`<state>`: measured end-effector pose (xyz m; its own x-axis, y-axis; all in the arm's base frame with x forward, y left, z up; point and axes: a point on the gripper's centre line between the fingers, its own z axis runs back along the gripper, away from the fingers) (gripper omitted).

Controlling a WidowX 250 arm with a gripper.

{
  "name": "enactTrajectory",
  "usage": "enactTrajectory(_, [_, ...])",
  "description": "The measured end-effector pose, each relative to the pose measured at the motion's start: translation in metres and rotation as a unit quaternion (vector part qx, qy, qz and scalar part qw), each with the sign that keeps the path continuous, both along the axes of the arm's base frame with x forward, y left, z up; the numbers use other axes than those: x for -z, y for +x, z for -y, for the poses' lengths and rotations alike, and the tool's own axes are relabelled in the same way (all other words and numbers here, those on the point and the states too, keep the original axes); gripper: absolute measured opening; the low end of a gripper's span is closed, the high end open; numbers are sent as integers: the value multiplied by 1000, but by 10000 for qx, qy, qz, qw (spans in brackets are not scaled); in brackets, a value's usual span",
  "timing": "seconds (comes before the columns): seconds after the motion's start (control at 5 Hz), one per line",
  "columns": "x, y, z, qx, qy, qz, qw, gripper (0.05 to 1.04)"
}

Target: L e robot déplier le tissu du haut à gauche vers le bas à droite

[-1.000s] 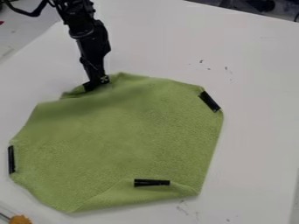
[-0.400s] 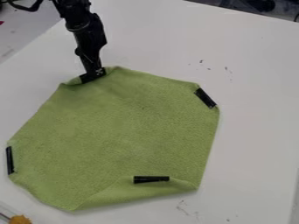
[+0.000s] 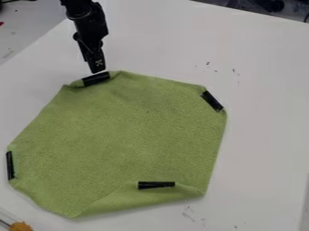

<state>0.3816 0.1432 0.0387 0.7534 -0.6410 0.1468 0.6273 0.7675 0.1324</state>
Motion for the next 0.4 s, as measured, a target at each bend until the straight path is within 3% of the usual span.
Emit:
enactTrajectory(0.2, [-3, 1, 1, -4, 56, -54, 10000, 1014])
enactTrajectory(0.4, [-12, -1, 14, -328, 46, -434, 9985, 1010])
